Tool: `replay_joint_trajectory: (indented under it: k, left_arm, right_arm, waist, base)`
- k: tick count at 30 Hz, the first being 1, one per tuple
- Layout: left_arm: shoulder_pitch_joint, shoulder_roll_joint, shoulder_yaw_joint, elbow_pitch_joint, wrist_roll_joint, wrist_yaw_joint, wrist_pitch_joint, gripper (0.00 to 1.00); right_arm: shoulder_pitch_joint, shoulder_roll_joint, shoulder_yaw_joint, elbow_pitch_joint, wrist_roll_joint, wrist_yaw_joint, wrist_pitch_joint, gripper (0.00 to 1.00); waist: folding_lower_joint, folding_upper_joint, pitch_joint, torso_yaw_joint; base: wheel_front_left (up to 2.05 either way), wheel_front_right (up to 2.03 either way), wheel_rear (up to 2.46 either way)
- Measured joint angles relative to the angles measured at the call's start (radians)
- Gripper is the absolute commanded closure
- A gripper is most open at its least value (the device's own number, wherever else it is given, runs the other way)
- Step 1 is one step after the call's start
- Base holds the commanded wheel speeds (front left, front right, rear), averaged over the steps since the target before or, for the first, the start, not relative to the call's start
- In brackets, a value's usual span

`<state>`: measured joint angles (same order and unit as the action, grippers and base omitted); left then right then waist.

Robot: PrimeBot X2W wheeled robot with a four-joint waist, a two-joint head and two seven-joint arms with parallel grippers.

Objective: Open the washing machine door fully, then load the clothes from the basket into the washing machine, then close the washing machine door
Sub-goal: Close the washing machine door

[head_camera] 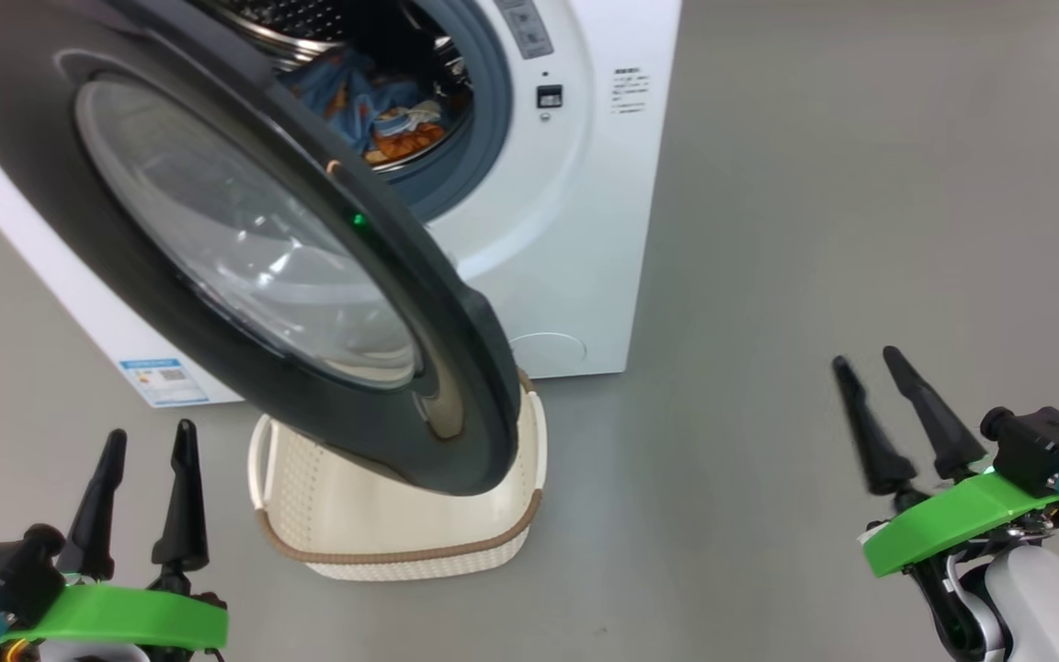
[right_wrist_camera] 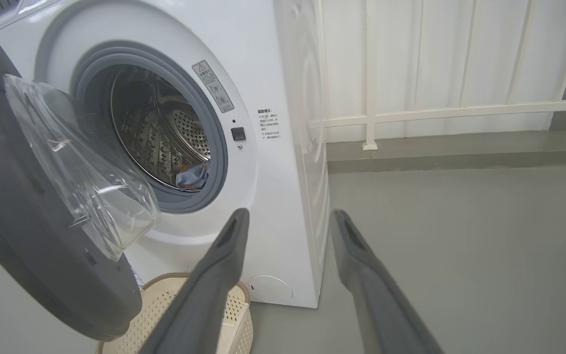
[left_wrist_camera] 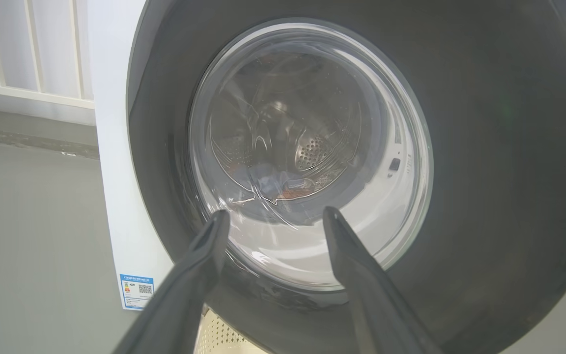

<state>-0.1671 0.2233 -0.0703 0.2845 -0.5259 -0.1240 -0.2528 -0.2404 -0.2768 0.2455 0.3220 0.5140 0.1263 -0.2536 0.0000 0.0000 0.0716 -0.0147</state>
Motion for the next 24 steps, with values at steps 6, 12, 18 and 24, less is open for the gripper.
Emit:
replay_joint_trajectory:
  k: [6, 12, 18, 24]
  left_arm:
    - [0.000, -0.005, 0.001, 0.000, 0.000, 0.000, 0.000, 0.00]
    - [0.000, -0.016, -0.001, 0.004, -0.001, 0.000, 0.000, 0.00]
    - [0.003, -0.024, -0.012, 0.005, -0.001, -0.007, -0.002, 0.00]
    - [0.004, -0.026, -0.028, 0.008, -0.006, -0.007, -0.002, 0.00]
  right_arm:
    - [-0.009, -0.024, 0.001, -0.023, -0.001, 0.000, 0.000, 1.00]
    - [-0.070, -0.036, -0.001, -0.071, -0.005, 0.000, 0.000, 1.00]
    - [-0.138, -0.044, 0.016, -0.106, -0.005, 0.000, 0.000, 1.00]
    - [-0.205, -0.037, 0.064, -0.154, -0.003, 0.000, 0.000, 1.00]
  waist:
    - [0.0000, 0.0000, 0.003, 0.037]
    - [0.0001, 0.0000, 0.000, 0.083]
    - [0.0000, 0.0000, -0.007, 0.138]
    - [0.0000, 0.0000, -0.016, 0.200]
  base:
    - [0.00, 0.00, 0.00]
    - [0.00, 0.00, 0.00]
    - [0.00, 0.00, 0.00]
    - [0.00, 0.00, 0.00]
